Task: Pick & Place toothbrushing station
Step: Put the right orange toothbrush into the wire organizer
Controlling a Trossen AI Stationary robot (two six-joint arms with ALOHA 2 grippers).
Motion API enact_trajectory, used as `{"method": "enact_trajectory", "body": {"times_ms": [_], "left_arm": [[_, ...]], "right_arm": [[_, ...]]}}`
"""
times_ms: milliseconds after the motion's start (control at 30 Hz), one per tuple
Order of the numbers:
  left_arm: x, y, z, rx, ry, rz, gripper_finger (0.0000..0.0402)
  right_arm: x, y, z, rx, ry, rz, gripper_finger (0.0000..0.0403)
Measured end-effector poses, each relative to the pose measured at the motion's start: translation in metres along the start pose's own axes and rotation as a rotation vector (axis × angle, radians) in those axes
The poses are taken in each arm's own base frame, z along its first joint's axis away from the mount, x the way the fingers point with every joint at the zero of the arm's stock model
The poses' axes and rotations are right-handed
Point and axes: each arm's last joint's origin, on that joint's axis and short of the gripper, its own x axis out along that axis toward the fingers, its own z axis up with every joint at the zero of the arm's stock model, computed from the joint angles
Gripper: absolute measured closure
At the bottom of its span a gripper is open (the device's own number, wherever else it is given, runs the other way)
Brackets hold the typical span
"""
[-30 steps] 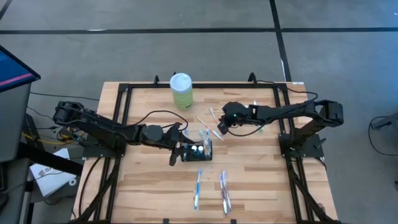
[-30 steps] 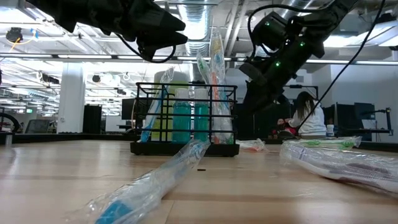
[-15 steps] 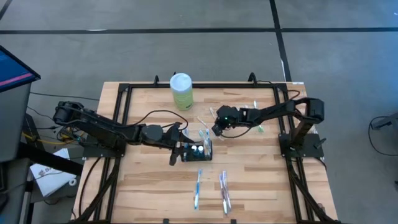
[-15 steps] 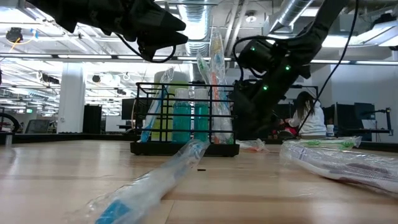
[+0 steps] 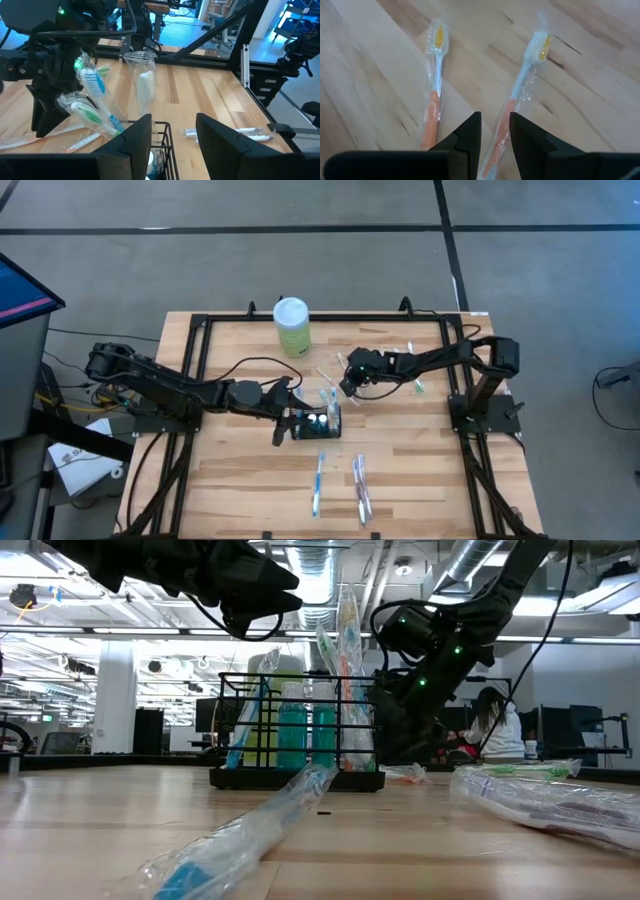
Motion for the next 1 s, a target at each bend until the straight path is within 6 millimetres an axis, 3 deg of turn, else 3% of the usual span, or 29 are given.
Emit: {"method": "enact_trajectory", "body": {"times_ms": [233, 500, 633, 833, 1000], "left_arm": [[0.0, 0.0, 0.0, 0.0, 0.0, -0.002, 0.0252], [0.0, 0.0, 0.0, 0.0, 0.0, -0.004, 0.0252], [0.0, 0.0, 0.0, 0.0, -0.002, -0.003, 0.0252], [0.0, 0.0, 0.0, -0.001, -0.005, -0.002, 0.0252], [0.0, 0.0, 0.0, -0.001, -0.005, 0.001, 0.0252]], "right_arm": [[0.0, 0.0, -0.001, -0.018, -0.001, -0.016, 0.0303], [0.0, -0.001, -0.001, -0.018, 0.001, -0.022, 0.0227], [0.005, -0.001, -0.003, -0.013, 0.002, -0.039, 0.0208], [0.019, -0.001, -0.01, -0.009, 0.005, -0.055, 0.0221], [0.022, 0.002, -0.012, -0.017, -0.02, -0.079, 0.026]]}}
